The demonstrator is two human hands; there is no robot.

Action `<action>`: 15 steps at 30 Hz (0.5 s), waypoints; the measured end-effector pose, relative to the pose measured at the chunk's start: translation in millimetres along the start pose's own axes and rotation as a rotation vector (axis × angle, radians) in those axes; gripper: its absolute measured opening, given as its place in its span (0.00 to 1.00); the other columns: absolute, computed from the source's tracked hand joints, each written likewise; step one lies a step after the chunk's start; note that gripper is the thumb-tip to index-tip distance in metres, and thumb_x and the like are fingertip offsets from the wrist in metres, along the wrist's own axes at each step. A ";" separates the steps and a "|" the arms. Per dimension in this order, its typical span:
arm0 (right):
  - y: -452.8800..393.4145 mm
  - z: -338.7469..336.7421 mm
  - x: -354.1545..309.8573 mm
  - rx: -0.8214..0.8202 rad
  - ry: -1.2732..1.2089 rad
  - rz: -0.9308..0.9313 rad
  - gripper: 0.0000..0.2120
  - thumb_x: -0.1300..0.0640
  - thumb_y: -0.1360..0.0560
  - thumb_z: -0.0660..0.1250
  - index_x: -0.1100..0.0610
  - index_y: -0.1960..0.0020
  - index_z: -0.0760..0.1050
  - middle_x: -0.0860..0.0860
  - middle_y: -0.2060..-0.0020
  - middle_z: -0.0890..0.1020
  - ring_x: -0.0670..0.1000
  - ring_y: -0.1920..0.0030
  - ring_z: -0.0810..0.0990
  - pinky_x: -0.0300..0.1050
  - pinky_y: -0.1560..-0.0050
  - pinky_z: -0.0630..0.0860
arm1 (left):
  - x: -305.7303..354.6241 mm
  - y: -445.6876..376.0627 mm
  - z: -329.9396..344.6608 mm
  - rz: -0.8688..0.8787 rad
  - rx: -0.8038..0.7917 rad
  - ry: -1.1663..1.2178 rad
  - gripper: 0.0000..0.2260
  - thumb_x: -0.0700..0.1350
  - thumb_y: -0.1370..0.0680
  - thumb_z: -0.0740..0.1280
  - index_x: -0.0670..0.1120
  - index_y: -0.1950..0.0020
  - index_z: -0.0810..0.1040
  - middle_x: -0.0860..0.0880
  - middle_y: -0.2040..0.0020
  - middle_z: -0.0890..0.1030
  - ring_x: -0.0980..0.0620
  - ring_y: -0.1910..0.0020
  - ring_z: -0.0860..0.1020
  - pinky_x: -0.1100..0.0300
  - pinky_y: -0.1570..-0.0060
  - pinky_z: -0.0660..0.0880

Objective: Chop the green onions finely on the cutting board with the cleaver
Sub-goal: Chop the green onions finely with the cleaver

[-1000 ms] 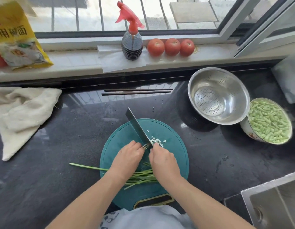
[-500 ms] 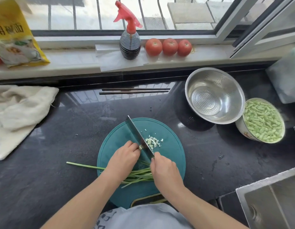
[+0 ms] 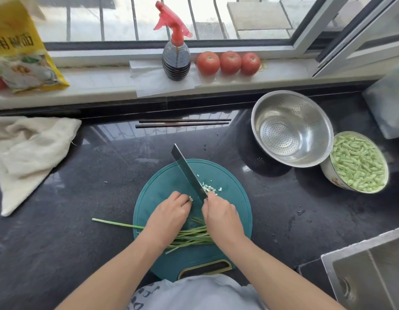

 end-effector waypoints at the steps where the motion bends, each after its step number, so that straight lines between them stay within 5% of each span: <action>1: -0.4 -1.9 3.4 0.002 0.001 0.003 0.12 0.52 0.16 0.52 0.53 0.57 0.63 0.51 0.65 0.78 0.59 0.64 0.77 0.53 0.63 0.73 | 0.3 0.3 -0.3 0.002 0.006 -0.009 0.12 0.36 0.28 0.74 0.42 0.45 0.82 0.47 0.50 0.80 0.47 0.51 0.75 0.55 0.51 0.79; 6: 8.6 -3.4 7.5 -0.015 -0.011 -0.037 0.11 0.51 0.17 0.53 0.53 0.56 0.65 0.51 0.65 0.78 0.60 0.65 0.76 0.55 0.63 0.73 | -2.2 5.5 -13.2 -0.058 0.089 0.072 0.14 0.35 0.27 0.70 0.41 0.42 0.80 0.46 0.47 0.79 0.46 0.49 0.76 0.54 0.53 0.80; 10: 21.7 4.3 4.3 -0.053 -0.015 -0.048 0.11 0.52 0.16 0.53 0.53 0.56 0.64 0.50 0.65 0.77 0.59 0.66 0.74 0.52 0.66 0.66 | -18.2 11.8 -21.7 -0.186 0.168 0.124 0.05 0.39 0.24 0.72 0.43 0.48 0.82 0.48 0.51 0.81 0.47 0.52 0.76 0.53 0.55 0.78; 15: 25.7 9.6 0.4 -0.091 -0.014 -0.020 0.11 0.52 0.16 0.52 0.53 0.57 0.62 0.49 0.66 0.73 0.59 0.65 0.72 0.51 0.64 0.64 | -26.2 13.5 -9.5 -0.208 0.139 0.086 0.08 0.34 0.30 0.75 0.43 0.53 0.83 0.47 0.56 0.80 0.45 0.56 0.74 0.52 0.59 0.76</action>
Point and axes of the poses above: each hand's wrist, its own y-axis away from the middle knuckle, its own z-axis out of the palm, x = y × z, the point moved 10 cm from there along -y, towards the middle knuckle
